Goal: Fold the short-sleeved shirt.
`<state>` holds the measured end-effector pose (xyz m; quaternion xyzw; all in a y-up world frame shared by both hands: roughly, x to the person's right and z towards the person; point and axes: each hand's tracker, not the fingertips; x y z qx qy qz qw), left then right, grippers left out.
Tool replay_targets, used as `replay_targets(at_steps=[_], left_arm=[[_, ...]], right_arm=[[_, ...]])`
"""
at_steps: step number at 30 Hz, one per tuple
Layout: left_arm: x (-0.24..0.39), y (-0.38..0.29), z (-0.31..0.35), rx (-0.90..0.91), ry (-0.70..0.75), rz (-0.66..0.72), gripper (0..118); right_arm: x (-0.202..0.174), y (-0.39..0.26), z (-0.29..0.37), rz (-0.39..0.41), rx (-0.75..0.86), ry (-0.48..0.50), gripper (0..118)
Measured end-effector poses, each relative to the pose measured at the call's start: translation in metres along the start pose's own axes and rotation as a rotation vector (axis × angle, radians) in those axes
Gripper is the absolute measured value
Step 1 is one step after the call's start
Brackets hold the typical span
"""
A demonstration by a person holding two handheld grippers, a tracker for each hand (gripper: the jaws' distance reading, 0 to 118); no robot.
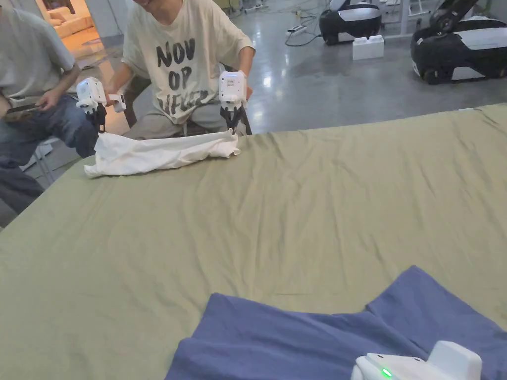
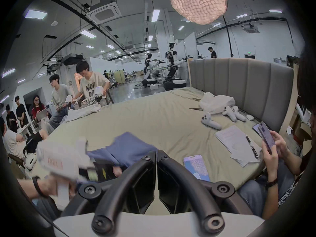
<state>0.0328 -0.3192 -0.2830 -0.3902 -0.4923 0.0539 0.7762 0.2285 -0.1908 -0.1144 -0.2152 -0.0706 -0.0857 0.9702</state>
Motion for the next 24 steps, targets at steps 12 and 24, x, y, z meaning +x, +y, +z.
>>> replay_targets(at_steps=[12, 24], left_arm=[[0.024, 0.017, 0.149, 0.316, 0.359, -0.152, 85], [0.098, -0.031, 0.368, 0.756, 1.054, -0.201, 24]], right_arm=[[-0.009, 0.011, -0.002, 0.050, 0.059, 0.060, 0], [-0.051, 0.049, 0.004, 0.148, 0.249, 0.154, 0]])
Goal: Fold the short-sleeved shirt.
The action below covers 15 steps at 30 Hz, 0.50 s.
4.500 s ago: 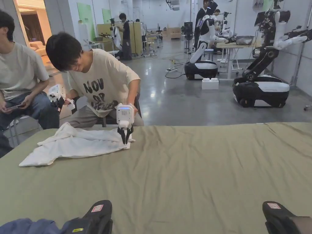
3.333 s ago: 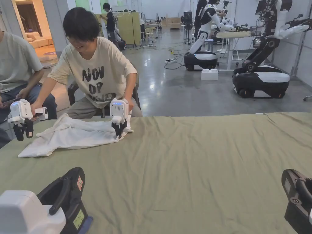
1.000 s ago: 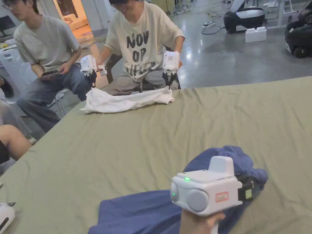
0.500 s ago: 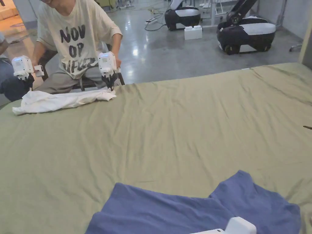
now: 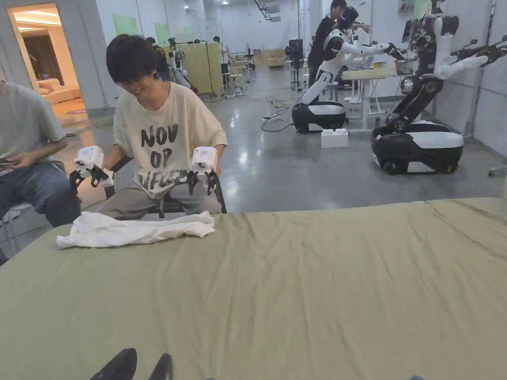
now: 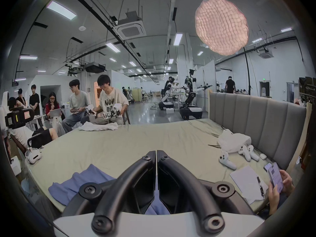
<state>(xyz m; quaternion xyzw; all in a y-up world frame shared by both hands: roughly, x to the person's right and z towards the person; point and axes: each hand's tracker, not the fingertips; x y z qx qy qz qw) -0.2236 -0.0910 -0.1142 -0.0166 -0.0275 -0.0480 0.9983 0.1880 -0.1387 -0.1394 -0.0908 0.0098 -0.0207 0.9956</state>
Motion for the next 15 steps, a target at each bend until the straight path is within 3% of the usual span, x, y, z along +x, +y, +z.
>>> replay_targets(at_steps=[2, 3, 15], left_arm=[[-0.004, -0.002, 0.011, -0.004, 0.036, 0.008, 2], [-0.004, -0.005, 0.015, -0.002, 0.045, 0.010, 0], [-0.013, -0.017, 0.006, -0.082, 0.009, 0.086, 0]], right_arm=[[-0.005, 0.003, 0.002, 0.001, 0.012, 0.010, 0], [-0.006, 0.004, 0.003, 0.004, 0.017, 0.014, 0], [-0.008, -0.001, 0.005, 0.011, 0.012, 0.021, 0]])
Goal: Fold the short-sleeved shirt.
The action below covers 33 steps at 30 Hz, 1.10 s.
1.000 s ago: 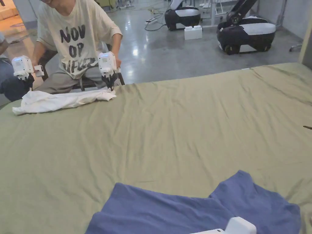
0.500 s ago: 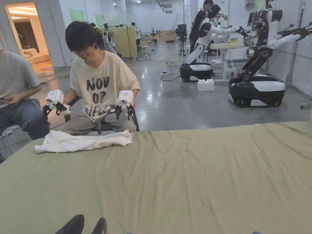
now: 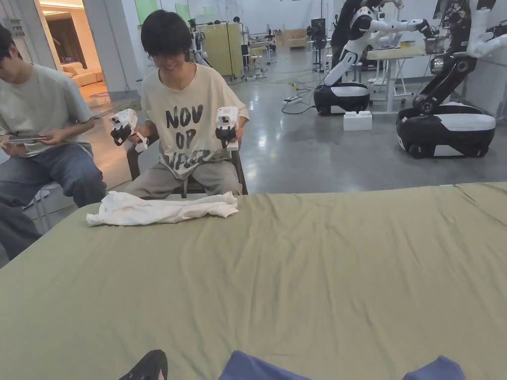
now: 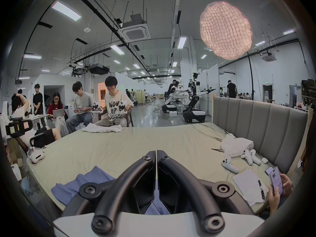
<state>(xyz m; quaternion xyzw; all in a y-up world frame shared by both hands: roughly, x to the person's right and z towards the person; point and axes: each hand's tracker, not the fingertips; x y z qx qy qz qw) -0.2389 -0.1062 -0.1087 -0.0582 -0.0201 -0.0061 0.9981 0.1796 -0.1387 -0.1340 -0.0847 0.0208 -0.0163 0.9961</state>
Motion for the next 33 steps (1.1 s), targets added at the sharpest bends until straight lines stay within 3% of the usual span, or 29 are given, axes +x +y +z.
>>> replay_targets(at_steps=[3, 6, 9, 10, 16, 20, 23, 24, 25, 26, 30, 32, 33], left_arm=[[-0.001, -0.008, -0.017, -0.051, -0.018, 0.007, 0], [-0.008, -0.025, -0.061, -0.218, -0.057, 0.040, 10], [-0.024, -0.060, -0.133, -0.451, -0.160, 0.151, 66], [-0.027, -0.072, -0.154, -0.474, -0.172, 0.185, 66], [-0.018, -0.153, -0.309, -0.726, -0.124, 0.116, 61], [-0.012, -0.190, -0.365, -0.782, -0.103, 0.107, 58], [-0.009, -0.209, -0.385, -0.837, -0.058, 0.091, 42], [-0.008, -0.208, -0.378, -0.809, -0.069, 0.087, 29], [-0.005, -0.205, -0.375, -0.794, -0.079, 0.075, 8], [-0.002, -0.204, -0.374, -0.782, -0.100, 0.031, 0], [0.014, -0.209, -0.376, -0.824, -0.105, -0.095, 0], [0.015, -0.206, -0.381, -0.850, -0.101, -0.083, 0], [0.014, -0.206, -0.384, -0.867, -0.099, -0.075, 0]], right_arm=[[0.003, -0.004, -0.004, -0.019, -0.016, -0.003, 0], [0.007, -0.011, -0.007, -0.032, -0.044, -0.007, 0], [0.012, -0.021, -0.010, -0.042, -0.081, -0.012, 0], [0.008, -0.017, -0.010, -0.039, -0.094, -0.017, 0], [0.025, -0.040, -0.016, -0.084, -0.205, -0.067, 0], [0.036, -0.046, -0.021, -0.057, -0.279, -0.136, 0], [0.045, -0.053, -0.025, -0.058, -0.322, -0.169, 0], [0.047, -0.055, -0.026, -0.064, -0.333, -0.179, 0], [0.049, -0.057, -0.028, -0.071, -0.335, -0.182, 0], [0.053, -0.059, -0.031, -0.089, -0.341, -0.181, 0], [0.057, -0.059, -0.060, -0.126, -0.371, -0.157, 0], [0.059, -0.052, -0.091, -0.121, -0.417, -0.113, 14], [0.061, -0.049, -0.112, -0.134, -0.467, -0.083, 43]])
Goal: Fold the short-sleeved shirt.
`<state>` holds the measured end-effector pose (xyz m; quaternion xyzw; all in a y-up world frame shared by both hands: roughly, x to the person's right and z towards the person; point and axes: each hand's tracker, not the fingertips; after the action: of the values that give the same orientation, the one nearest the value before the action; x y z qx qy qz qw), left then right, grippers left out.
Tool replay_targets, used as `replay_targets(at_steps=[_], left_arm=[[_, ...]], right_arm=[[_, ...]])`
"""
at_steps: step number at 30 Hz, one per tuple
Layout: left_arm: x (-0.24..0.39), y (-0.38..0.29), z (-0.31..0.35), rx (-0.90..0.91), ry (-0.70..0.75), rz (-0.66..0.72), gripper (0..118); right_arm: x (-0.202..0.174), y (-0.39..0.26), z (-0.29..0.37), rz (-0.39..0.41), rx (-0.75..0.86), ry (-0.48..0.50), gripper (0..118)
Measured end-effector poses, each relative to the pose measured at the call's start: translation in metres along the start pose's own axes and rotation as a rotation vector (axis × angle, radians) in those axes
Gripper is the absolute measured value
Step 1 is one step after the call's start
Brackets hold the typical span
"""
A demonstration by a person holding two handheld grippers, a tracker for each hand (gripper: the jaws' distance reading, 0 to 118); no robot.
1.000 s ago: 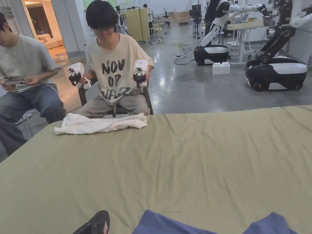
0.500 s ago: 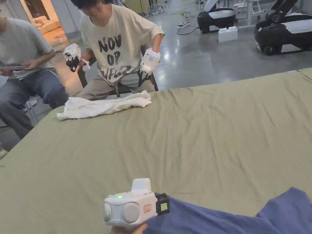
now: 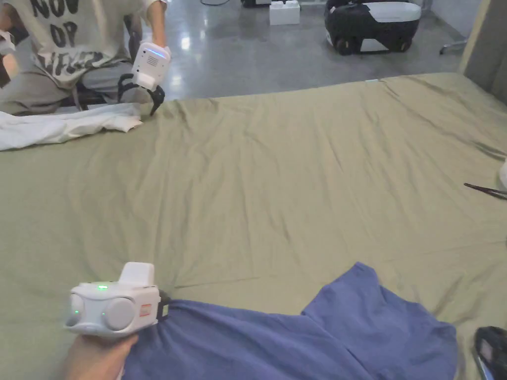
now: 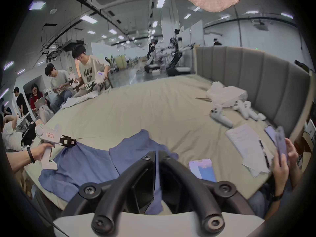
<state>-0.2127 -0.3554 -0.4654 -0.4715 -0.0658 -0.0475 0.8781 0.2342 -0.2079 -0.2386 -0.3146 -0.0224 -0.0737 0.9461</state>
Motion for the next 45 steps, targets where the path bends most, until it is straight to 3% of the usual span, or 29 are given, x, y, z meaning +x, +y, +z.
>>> replay_targets(at_steps=[1, 4, 8, 10, 11, 12, 13, 14, 15, 16, 18, 20, 23, 26, 33, 38, 45], left_arm=[[-0.001, 0.002, -0.001, -0.015, -0.003, 0.007, 0], [-0.001, 0.008, -0.001, -0.038, -0.006, 0.023, 0], [-0.001, 0.007, -0.001, -0.044, -0.015, 0.018, 0], [-0.001, 0.006, 0.000, -0.040, -0.019, 0.018, 0], [-0.002, 0.006, 0.000, -0.037, -0.020, 0.019, 0], [-0.002, 0.005, 0.001, -0.036, -0.021, 0.019, 0], [-0.002, 0.005, 0.001, -0.034, -0.021, 0.021, 0], [-0.001, 0.005, 0.001, -0.034, -0.021, 0.023, 0], [-0.001, 0.005, 0.001, -0.032, -0.017, 0.023, 0], [0.000, 0.005, 0.001, -0.032, -0.013, 0.020, 0], [0.000, 0.007, 0.005, -0.035, -0.010, 0.017, 0], [-0.009, 0.010, 0.022, -0.014, -0.035, 0.050, 0], [-0.030, 0.003, 0.088, 0.172, -0.112, 0.102, 0], [-0.050, -0.008, 0.167, 0.334, -0.132, 0.138, 0], [-0.087, -0.010, 0.329, 0.619, -0.098, 0.188, 0], [-0.102, 0.021, 0.408, 0.784, -0.053, 0.220, 0], [-0.113, 0.094, 0.466, 0.914, 0.032, 0.232, 0]], right_arm=[[0.016, 0.003, -0.018, -0.008, -0.043, 0.007, 51], [0.019, 0.023, -0.091, -0.041, -0.177, 0.058, 77], [0.022, 0.029, -0.186, -0.043, -0.341, 0.030, 78], [0.022, 0.020, -0.220, -0.007, -0.414, -0.011, 78], [0.021, 0.016, -0.231, 0.029, -0.452, -0.035, 75], [0.018, 0.009, -0.237, 0.071, -0.487, -0.053, 62], [0.009, 0.004, -0.233, 0.131, -0.464, -0.069, 60], [0.002, 0.005, -0.224, 0.186, -0.405, -0.061, 47], [-0.004, 0.008, -0.221, 0.208, -0.423, -0.055, 12], [-0.007, 0.008, -0.221, 0.221, -0.427, -0.045, 0], [-0.011, 0.004, -0.219, 0.258, -0.436, -0.062, 0], [-0.006, 0.011, -0.206, 0.235, -0.420, -0.062, 0], [-0.001, 0.030, -0.157, 0.108, -0.240, 0.018, 0], [-0.001, 0.059, -0.098, 0.113, -0.085, 0.047, 0], [-0.001, 0.137, 0.016, 0.020, 0.232, 0.083, 0], [-0.015, 0.205, 0.056, 0.049, 0.370, 0.069, 0], [-0.051, 0.307, 0.081, 0.089, 0.535, 0.045, 0]])
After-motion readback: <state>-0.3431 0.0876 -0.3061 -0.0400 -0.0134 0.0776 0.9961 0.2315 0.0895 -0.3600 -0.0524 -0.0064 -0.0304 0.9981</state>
